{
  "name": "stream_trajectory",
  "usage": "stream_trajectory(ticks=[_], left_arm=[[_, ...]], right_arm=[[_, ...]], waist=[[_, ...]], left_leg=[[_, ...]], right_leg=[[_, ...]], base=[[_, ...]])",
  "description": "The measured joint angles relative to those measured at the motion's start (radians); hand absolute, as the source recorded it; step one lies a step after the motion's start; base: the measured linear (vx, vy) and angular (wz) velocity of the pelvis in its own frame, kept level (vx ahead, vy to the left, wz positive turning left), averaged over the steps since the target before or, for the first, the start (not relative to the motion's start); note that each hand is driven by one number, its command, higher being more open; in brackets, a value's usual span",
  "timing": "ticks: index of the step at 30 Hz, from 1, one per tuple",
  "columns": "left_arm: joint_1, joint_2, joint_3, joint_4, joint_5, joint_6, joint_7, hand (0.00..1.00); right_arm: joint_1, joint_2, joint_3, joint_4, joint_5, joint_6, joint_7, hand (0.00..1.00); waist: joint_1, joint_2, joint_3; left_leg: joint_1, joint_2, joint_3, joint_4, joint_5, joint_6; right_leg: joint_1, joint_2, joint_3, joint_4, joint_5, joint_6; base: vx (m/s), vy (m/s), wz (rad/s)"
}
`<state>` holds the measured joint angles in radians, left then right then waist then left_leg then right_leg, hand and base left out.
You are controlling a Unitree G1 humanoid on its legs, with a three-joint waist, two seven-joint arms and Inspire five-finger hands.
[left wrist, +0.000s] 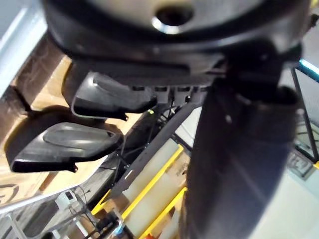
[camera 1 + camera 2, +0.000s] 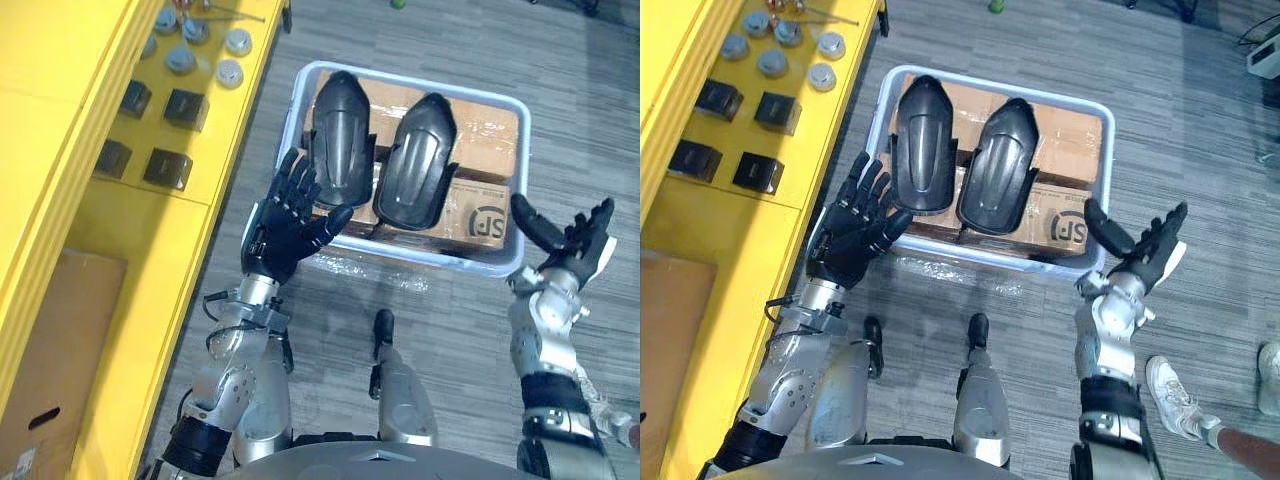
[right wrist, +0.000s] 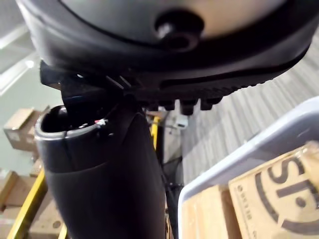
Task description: Walk over and take three plastic housings, then place them on the shelf
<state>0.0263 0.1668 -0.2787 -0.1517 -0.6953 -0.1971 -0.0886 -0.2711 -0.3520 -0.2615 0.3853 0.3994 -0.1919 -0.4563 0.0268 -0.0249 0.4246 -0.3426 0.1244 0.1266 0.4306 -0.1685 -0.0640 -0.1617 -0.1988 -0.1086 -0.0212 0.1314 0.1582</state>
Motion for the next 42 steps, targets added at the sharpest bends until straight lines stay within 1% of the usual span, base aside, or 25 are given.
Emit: stream_trajectory(ticks=[5,8,9,11,13,16,17,18,19,20,23,25,26,27,29,31,34,37,39,40,41,42], left_arm=[[0.000,-0.003,-0.001,0.062,0.000,-0.001,0.005,1.00],[-0.013,-0.004,-0.005,0.084,-0.001,-0.001,0.005,1.00],[-0.020,-0.004,-0.008,0.085,-0.001,-0.001,0.005,1.00],[-0.028,-0.011,-0.019,0.085,-0.001,-0.003,0.005,1.00],[-0.026,-0.014,-0.024,0.087,-0.001,-0.003,0.005,1.00],[-0.030,-0.015,-0.027,0.134,-0.001,-0.003,0.006,1.00],[-0.032,-0.017,-0.029,0.152,-0.001,-0.003,0.006,1.00],[-0.037,-0.019,-0.031,0.159,-0.001,-0.003,0.007,1.00],[-0.036,-0.028,-0.033,0.163,-0.001,-0.003,0.010,1.00],[-0.037,-0.034,-0.034,0.163,-0.001,-0.003,0.016,1.00],[-0.031,-0.035,-0.041,0.165,-0.001,-0.003,0.024,1.00],[-0.027,-0.035,-0.044,0.166,-0.001,-0.003,0.024,1.00],[-0.027,-0.035,-0.044,0.173,-0.001,-0.005,0.025,1.00],[-0.029,-0.035,-0.044,0.182,-0.001,-0.005,0.025,1.00],[-0.023,-0.034,-0.045,0.192,-0.003,-0.005,0.026,1.00],[-0.017,-0.033,-0.050,0.192,-0.005,-0.005,0.026,1.00],[-0.001,-0.031,-0.060,0.192,-0.006,-0.005,0.026,1.00],[0.017,-0.032,-0.062,0.191,-0.005,-0.006,0.027,1.00],[0.029,-0.031,-0.065,0.190,-0.006,-0.018,0.031,1.00],[0.042,-0.031,-0.063,0.182,-0.007,-0.020,0.033,1.00],[0.062,-0.031,-0.057,0.158,-0.009,-0.022,0.034,1.00],[0.064,-0.030,-0.053,0.143,-0.009,-0.023,0.034,1.00]], right_arm=[[-0.097,-0.040,0.039,0.086,0.001,0.010,0.052,1.00],[-0.121,-0.052,0.046,0.087,0.001,0.014,0.066,1.00],[-0.134,-0.055,0.046,0.087,0.001,0.030,0.065,1.00],[-0.167,-0.079,0.064,0.094,0.000,0.082,0.066,1.00],[-0.204,-0.084,0.082,0.118,0.000,0.101,0.068,1.00],[-0.271,-0.086,0.106,0.194,-0.003,0.140,0.084,1.00],[-0.293,-0.100,0.122,0.223,-0.004,0.167,0.091,1.00],[-0.302,-0.115,0.134,0.240,-0.007,0.180,0.097,1.00],[-0.319,-0.140,0.142,0.262,-0.031,0.207,0.108,1.00],[-0.339,-0.166,0.148,0.288,-0.043,0.217,0.117,1.00],[-0.396,-0.213,0.177,0.356,-0.044,0.257,0.136,1.00],[-0.428,-0.240,0.198,0.410,-0.077,0.284,0.147,1.00],[-0.451,-0.251,0.214,0.440,-0.082,0.299,0.147,0.00],[-0.465,-0.255,0.218,0.451,-0.083,0.313,0.148,0.00],[-0.501,-0.274,0.253,0.491,-0.137,0.354,0.153,0.00],[-0.523,-0.297,0.257,0.526,-0.204,0.402,0.164,0.00],[-0.549,-0.348,0.289,0.574,-0.284,0.470,0.196,0.00],[-0.574,-0.354,0.315,0.594,-0.362,0.492,0.189,0.00],[-0.575,-0.355,0.316,0.583,-0.390,0.509,0.181,0.00],[-0.581,-0.354,0.316,0.578,-0.396,0.526,0.180,0.00],[-0.582,-0.355,0.333,0.560,-0.436,0.546,0.179,0.00],[-0.580,-0.355,0.331,0.544,-0.434,0.556,0.174,0.00]], waist=[[0.005,0.005,0.011],[0.016,0.019,0.026],[0.017,0.024,0.034],[0.026,0.038,0.053],[0.027,0.041,0.055],[0.029,0.041,0.056],[0.030,0.044,0.058],[0.031,0.046,0.059],[0.033,0.052,0.062],[0.035,0.060,0.067],[0.045,0.062,0.069],[0.055,0.062,0.069],[0.056,0.062,0.069],[0.056,0.062,0.069],[0.056,0.062,0.069],[0.058,0.062,0.069],[0.068,0.062,0.069],[0.072,0.062,0.069],[0.078,0.062,0.069],[0.080,0.063,0.069],[0.080,0.062,0.069],[0.079,0.062,0.069]], left_leg=[[-0.003,-0.012,-0.022,-0.022,0.014,0.001],[-0.017,-0.019,-0.042,-0.017,0.017,0.003],[-0.020,-0.021,-0.050,-0.018,0.022,0.003],[-0.023,-0.026,-0.066,-0.021,0.031,0.006],[-0.033,-0.029,-0.070,-0.021,0.037,0.006],[-0.036,-0.032,-0.071,-0.021,0.044,0.007],[-0.040,-0.033,-0.074,-0.021,0.047,0.007],[-0.044,-0.033,-0.077,-0.020,0.048,0.007],[-0.057,-0.033,-0.084,-0.018,0.051,0.006],[-0.071,-0.035,-0.093,-0.017,0.057,0.005],[-0.073,-0.034,-0.099,-0.020,0.071,0.003],[-0.074,-0.032,-0.105,-0.021,0.077,0.002],[-0.076,-0.034,-0.110,-0.028,0.084,0.002],[-0.076,-0.035,-0.113,-0.034,0.085,0.001],[-0.078,-0.035,-0.122,-0.041,0.094,-0.001],[-0.078,-0.037,-0.129,-0.053,0.106,-0.003],[-0.070,-0.038,-0.133,-0.074,0.124,-0.005],[-0.060,-0.035,-0.137,-0.097,0.143,-0.010],[-0.045,-0.033,-0.136,-0.113,0.151,-0.012],[-0.028,-0.032,-0.134,-0.126,0.155,-0.014],[-0.015,-0.027,-0.132,-0.133,0.156,-0.016],[-0.010,-0.027,-0.132,-0.138,0.157,-0.016]], right_leg=[[0.001,-0.007,-0.031,0.003,0.000,0.000],[0.002,-0.009,-0.052,0.006,0.000,0.000],[0.001,-0.010,-0.058,0.012,0.000,0.000],[0.000,-0.013,-0.073,0.029,-0.001,-0.001],[-0.012,-0.015,-0.079,0.040,-0.001,-0.002],[-0.014,-0.019,-0.080,0.040,-0.002,-0.002],[-0.015,-0.019,-0.082,0.041,-0.003,-0.003],[-0.016,-0.019,-0.084,0.042,-0.004,-0.005],[-0.025,-0.019,-0.092,0.046,-0.005,-0.005],[-0.037,-0.019,-0.099,0.056,-0.006,-0.007],[-0.042,-0.017,-0.107,0.068,-0.009,-0.010],[-0.042,-0.014,-0.111,0.073,-0.010,-0.013],[-0.042,-0.015,-0.117,0.074,-0.010,-0.013],[-0.042,-0.015,-0.121,0.075,-0.011,-0.014],[-0.042,-0.015,-0.132,0.078,-0.012,-0.015],[-0.042,-0.015,-0.142,0.081,-0.013,-0.017],[-0.042,-0.015,-0.149,0.086,-0.015,-0.020],[-0.041,-0.012,-0.155,0.088,-0.016,-0.023],[-0.034,-0.011,-0.155,0.088,-0.016,-0.024],[-0.024,-0.011,-0.155,0.087,-0.018,-0.026],[-0.015,-0.008,-0.154,0.086,-0.019,-0.027],[-0.012,-0.008,-0.154,0.084,-0.019,-0.028]], base=[[0.01,-0.019,0.16],[-0.02,0.009,0.19],[-0.03,0.009,0.21],[-0.06,0.019,0.22],[-0.07,0.025,0.11],[-0.06,0.015,0.02],[-0.06,0.006,0.04],[-0.08,0.002,0.10],[-0.09,0.000,0.17],[-0.10,0.000,0.19],[-0.06,-0.005,0.10],[-0.06,-0.011,0.09],[-0.05,-0.007,0.12],[-0.08,-0.009,0.15],[-0.07,-0.009,0.14],[-0.05,-0.016,0.15],[-0.03,-0.023,0.07],[-0.01,-0.034,0.04],[0.00,-0.033,0.00],[0.01,-0.032,-0.04],[0.01,-0.032,-0.03],[0.01,-0.026,-0.07]])
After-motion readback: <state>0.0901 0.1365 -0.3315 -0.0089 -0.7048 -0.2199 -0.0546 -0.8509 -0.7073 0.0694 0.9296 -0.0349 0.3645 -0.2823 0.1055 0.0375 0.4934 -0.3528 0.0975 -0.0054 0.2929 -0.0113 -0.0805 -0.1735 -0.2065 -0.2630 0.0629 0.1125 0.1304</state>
